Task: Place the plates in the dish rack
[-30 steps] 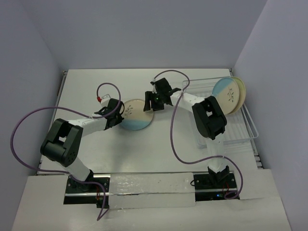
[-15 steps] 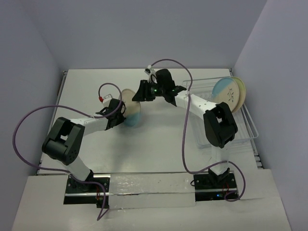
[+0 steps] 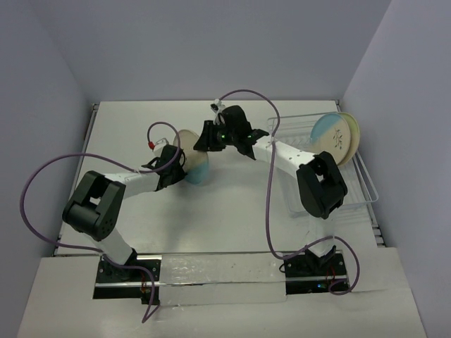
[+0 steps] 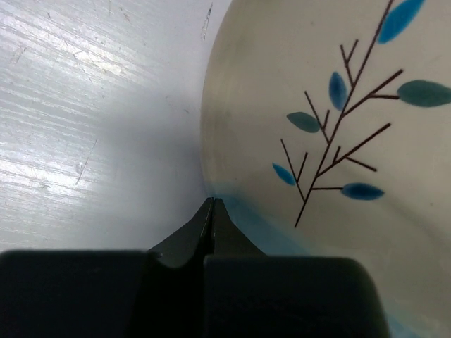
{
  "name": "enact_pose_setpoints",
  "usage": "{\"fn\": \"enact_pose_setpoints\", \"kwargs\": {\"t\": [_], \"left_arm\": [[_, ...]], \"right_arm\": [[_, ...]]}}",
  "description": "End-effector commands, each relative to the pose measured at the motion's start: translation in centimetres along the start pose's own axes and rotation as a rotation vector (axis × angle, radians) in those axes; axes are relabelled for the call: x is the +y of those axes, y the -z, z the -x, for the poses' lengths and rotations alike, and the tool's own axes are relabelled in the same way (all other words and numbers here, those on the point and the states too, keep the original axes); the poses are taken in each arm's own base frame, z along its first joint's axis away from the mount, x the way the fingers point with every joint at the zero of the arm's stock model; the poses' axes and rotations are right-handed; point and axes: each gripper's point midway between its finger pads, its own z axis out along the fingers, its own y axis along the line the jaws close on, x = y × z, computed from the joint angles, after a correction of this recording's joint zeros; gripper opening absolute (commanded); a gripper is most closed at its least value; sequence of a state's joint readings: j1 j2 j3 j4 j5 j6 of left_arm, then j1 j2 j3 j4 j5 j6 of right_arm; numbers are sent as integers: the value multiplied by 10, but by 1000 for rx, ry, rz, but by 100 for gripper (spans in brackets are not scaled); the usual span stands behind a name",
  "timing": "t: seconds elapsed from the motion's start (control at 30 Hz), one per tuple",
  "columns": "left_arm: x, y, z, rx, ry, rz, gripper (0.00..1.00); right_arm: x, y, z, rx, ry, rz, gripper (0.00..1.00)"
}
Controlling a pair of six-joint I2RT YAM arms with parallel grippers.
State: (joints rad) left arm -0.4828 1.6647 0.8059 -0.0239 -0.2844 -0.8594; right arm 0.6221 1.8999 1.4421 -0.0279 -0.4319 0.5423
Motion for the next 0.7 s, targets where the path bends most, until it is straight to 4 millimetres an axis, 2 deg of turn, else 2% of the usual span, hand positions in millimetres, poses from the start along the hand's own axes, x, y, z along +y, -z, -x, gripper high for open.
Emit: {"fn": "enact_pose_setpoints", "kwargs": {"t": [0.0, 0.07, 0.1, 0.17, 0.3, 0.33, 0.37, 0.47, 0.53, 0.57, 0.67], "left_arm": [[4, 3, -24, 75, -15, -3, 0], [1, 3, -22, 71, -14, -18, 0], [-1, 4, -22, 70, -17, -23, 0], [-3, 5, -22, 68, -19, -33, 0], [-10, 10, -16, 50, -16, -57, 0], [-17, 15, -7, 28, -8, -75, 4], [-20, 20, 1, 8, -2, -81, 16], [-29, 35, 27, -58, 16, -80, 67], [-40, 50, 53, -129, 20, -98, 92], [-45, 59, 66, -172, 23, -111, 98], [-61, 97, 108, -302, 63, -192, 99]], "right_arm": [[-23, 13, -6, -26, 27, -198, 25], [-27, 12, -7, -27, 58, -262, 23], [-26, 12, -7, -28, 60, -264, 10], [-23, 9, -8, -26, 72, -260, 0], [-25, 13, 7, -73, 104, -300, 0], [-21, 20, 17, -104, 128, -308, 0], [-17, 26, 27, -133, 153, -315, 0], [-8, 46, 59, -224, 231, -356, 0], [6, 67, 84, -298, 275, -363, 0], [14, 83, 100, -352, 293, -377, 0], [30, 126, 135, -471, 330, -404, 0]]}}
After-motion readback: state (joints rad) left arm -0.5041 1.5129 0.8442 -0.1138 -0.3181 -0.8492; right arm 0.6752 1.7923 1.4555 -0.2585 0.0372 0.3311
